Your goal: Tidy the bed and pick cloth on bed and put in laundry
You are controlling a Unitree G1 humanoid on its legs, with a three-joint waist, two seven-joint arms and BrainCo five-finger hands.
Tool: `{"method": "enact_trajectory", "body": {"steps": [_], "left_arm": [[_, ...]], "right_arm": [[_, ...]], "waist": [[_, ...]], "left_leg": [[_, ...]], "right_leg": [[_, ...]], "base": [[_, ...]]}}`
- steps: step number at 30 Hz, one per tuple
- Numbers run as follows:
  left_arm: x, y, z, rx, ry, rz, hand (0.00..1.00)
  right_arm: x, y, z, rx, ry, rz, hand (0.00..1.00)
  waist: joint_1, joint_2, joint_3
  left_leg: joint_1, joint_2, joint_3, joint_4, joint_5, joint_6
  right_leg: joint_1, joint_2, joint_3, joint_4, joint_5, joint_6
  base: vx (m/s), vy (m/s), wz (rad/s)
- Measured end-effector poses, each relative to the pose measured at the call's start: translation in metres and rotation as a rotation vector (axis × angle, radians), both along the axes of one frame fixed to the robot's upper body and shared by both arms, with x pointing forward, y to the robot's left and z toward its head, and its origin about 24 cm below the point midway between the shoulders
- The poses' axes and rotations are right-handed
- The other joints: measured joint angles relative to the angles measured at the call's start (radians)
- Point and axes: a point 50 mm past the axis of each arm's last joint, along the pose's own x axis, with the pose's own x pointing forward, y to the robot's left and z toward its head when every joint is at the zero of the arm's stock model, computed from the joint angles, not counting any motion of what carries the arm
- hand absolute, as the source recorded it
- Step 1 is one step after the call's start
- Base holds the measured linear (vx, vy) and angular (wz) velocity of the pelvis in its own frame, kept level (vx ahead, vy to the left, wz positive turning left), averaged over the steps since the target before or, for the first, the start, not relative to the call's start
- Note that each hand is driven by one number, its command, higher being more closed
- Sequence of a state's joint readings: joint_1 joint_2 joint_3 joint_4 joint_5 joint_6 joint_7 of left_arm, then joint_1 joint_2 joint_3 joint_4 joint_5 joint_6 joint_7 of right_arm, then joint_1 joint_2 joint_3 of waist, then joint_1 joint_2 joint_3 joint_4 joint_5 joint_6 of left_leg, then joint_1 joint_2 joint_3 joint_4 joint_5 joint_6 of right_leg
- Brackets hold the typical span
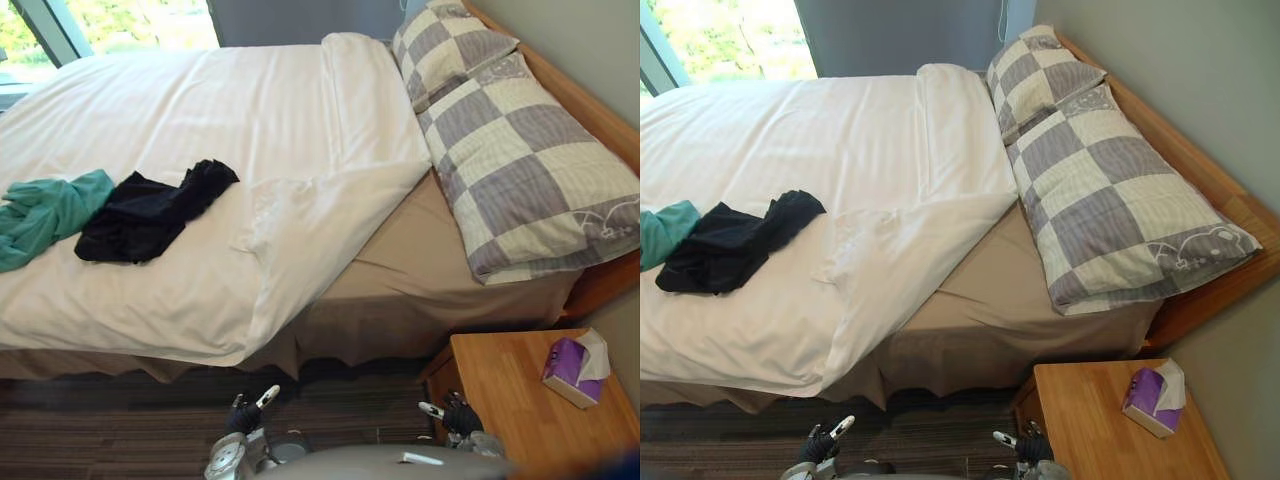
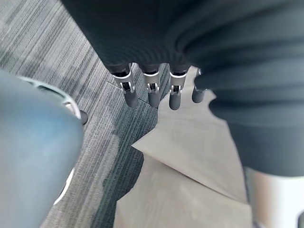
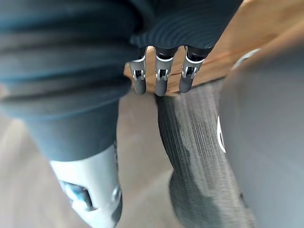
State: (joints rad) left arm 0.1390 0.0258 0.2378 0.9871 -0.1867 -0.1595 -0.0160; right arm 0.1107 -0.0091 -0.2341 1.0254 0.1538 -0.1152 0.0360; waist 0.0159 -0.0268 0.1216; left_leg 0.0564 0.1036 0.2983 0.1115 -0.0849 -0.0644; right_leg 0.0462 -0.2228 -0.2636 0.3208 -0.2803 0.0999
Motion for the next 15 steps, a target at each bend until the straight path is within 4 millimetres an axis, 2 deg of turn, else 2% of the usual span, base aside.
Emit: {"method": "enact_trajectory", "body": {"steps": [1,2,3,4,5,9,10,12,13,14,15], "left_arm": [[-0.002,-0.001,-0.001,-0.001,0.012,-0.011,0.0],[-0.001,-0.002,-0.001,0.002,0.016,-0.03,0.0],[-0.001,-0.002,-0.002,0.002,0.017,-0.035,0.0],[-0.002,-0.003,-0.002,0.003,0.027,-0.048,0.0],[-0.003,-0.003,-0.003,0.019,0.044,-0.064,0.0],[0.004,-0.006,-0.004,0.072,0.094,-0.219,0.0],[0.005,-0.006,-0.004,0.086,0.094,-0.256,0.0],[0.008,-0.005,-0.003,0.107,0.089,-0.278,0.0],[0.008,-0.003,-0.002,0.128,0.096,-0.286,0.0],[0.008,-0.002,-0.001,0.137,0.099,-0.291,0.0],[0.009,0.0,0.0,0.143,0.099,-0.287,0.0]], "right_arm": [[-0.004,-0.002,-0.001,0.007,0.011,-0.051,0.0],[-0.013,-0.006,-0.004,0.017,0.039,-0.166,0.0],[-0.015,-0.006,-0.005,0.019,0.045,-0.191,0.0],[-0.024,-0.011,-0.006,0.023,0.058,-0.297,0.0],[-0.033,-0.017,-0.006,0.008,0.059,-0.392,0.0],[-0.053,-0.041,-0.002,-0.097,0.041,-0.664,0.0],[-0.05,-0.051,0.003,-0.143,0.005,-0.733,0.0],[-0.029,-0.068,0.018,-0.212,-0.114,-0.768,0.0],[-0.009,-0.079,0.031,-0.266,-0.206,-0.769,0.0],[0.002,-0.085,0.039,-0.292,-0.254,-0.763,0.0],[0.026,-0.097,0.059,-0.356,-0.364,-0.744,0.0]], "waist": [[-0.003,-0.009,-0.011],[-0.009,-0.004,-0.016],[-0.01,-0.002,-0.016],[-0.015,-0.008,-0.021],[-0.024,-0.003,-0.022],[-0.035,-0.009,-0.009],[-0.039,-0.015,-0.005],[-0.04,-0.018,0.006],[-0.042,-0.018,0.006],[-0.043,-0.019,0.007],[-0.043,-0.024,0.012]], "left_leg": [[0.005,-0.002,-0.003,-0.016,0.009,0.001],[0.024,-0.004,-0.007,-0.069,0.038,-0.001],[0.029,-0.005,-0.008,-0.082,0.045,-0.001],[0.052,-0.009,-0.013,-0.146,0.079,-0.005],[0.079,-0.019,-0.024,-0.21,0.113,-0.009],[0.087,-0.026,-0.059,-0.217,0.112,-0.008],[0.092,-0.03,-0.058,-0.217,0.094,-0.006],[0.101,-0.023,-0.056,-0.217,0.09,-0.007],[0.101,-0.006,-0.058,-0.217,0.09,-0.007],[0.1,0.004,-0.06,-0.217,0.09,-0.008],[0.098,0.02,-0.061,-0.217,0.091,-0.009]], "right_leg": [[0.002,0.0,-0.001,-0.005,0.003,0.0],[0.007,0.002,-0.004,-0.015,0.008,0.0],[0.009,0.003,-0.006,-0.018,0.009,0.0],[0.027,0.009,-0.017,-0.031,0.014,0.001],[0.035,0.013,-0.032,-0.04,0.015,0.003],[0.064,0.005,-0.048,-0.026,0.017,0.006],[0.065,-0.004,-0.048,-0.003,0.017,0.006],[0.039,-0.003,-0.037,0.064,0.035,-0.007],[0.027,0.019,-0.005,0.075,0.068,-0.02],[0.026,0.033,0.011,0.071,0.086,-0.018],[0.031,0.055,0.033,0.05,0.119,-0.016]], "base": [[0.02,-0.005,0.13],[0.03,-0.023,0.13],[0.02,-0.041,0.18],[0.02,-0.025,0.22],[0.01,-0.019,0.3],[0.01,-0.016,0.27],[-0.01,0.041,0.23],[-0.03,0.044,0.06],[-0.02,0.03,0.0],[0.0,0.0,0.0],[0.0,0.0,0.0]]}}
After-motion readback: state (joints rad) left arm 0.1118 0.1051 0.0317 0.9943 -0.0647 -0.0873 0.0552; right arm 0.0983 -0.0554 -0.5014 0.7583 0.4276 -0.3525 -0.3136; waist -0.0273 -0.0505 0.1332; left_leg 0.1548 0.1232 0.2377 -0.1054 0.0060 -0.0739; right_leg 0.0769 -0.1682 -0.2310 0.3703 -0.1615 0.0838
